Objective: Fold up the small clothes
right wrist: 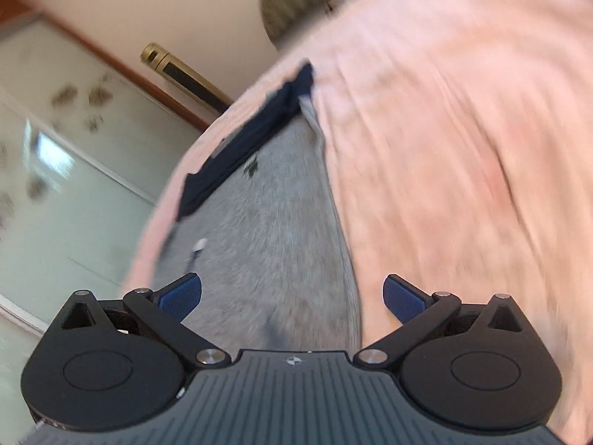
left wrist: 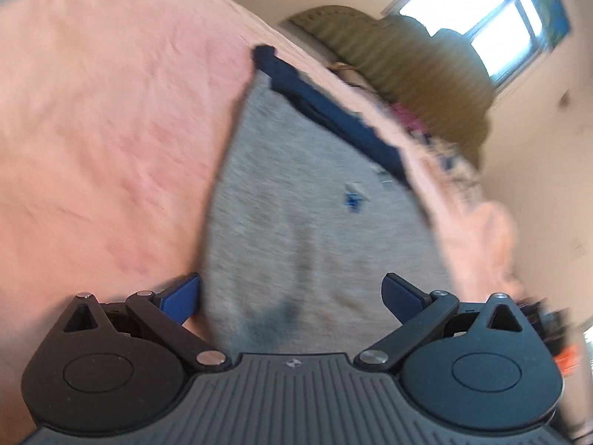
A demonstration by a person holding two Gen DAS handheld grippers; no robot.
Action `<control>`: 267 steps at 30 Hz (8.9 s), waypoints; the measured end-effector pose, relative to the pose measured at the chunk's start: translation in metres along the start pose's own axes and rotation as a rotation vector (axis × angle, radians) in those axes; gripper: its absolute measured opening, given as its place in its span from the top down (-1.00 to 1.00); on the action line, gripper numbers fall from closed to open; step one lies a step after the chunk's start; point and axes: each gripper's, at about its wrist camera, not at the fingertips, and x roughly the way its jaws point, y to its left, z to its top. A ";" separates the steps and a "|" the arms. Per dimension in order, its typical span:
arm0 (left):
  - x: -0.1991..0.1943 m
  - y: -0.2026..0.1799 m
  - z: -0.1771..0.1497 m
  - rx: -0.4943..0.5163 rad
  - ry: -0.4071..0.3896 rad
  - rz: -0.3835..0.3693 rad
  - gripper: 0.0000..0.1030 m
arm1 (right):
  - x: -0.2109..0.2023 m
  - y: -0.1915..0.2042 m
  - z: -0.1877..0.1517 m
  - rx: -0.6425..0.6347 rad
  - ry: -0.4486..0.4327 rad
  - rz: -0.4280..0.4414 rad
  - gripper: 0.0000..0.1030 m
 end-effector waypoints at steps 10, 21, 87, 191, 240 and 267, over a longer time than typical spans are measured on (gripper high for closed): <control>0.020 0.010 0.006 -0.138 0.144 -0.192 -0.94 | 0.020 0.011 -0.007 0.019 0.211 0.100 -0.88; 0.026 0.009 0.003 -0.087 0.200 -0.121 -0.16 | 0.012 0.012 -0.015 -0.013 0.225 0.080 -0.65; 0.313 -0.011 0.329 0.349 -0.076 0.423 -0.75 | 0.335 0.075 0.290 -0.496 0.004 -0.361 -0.52; 0.234 -0.040 0.219 0.532 -0.157 0.577 0.66 | 0.265 0.045 0.199 -0.302 -0.102 -0.240 0.53; 0.186 -0.049 0.130 0.548 -0.175 0.455 -0.37 | 0.268 0.117 0.086 -0.706 -0.080 -0.396 -1.00; 0.058 -0.002 0.076 -0.126 -0.183 0.204 -0.53 | 0.095 0.058 0.036 -0.159 -0.166 -0.144 -0.99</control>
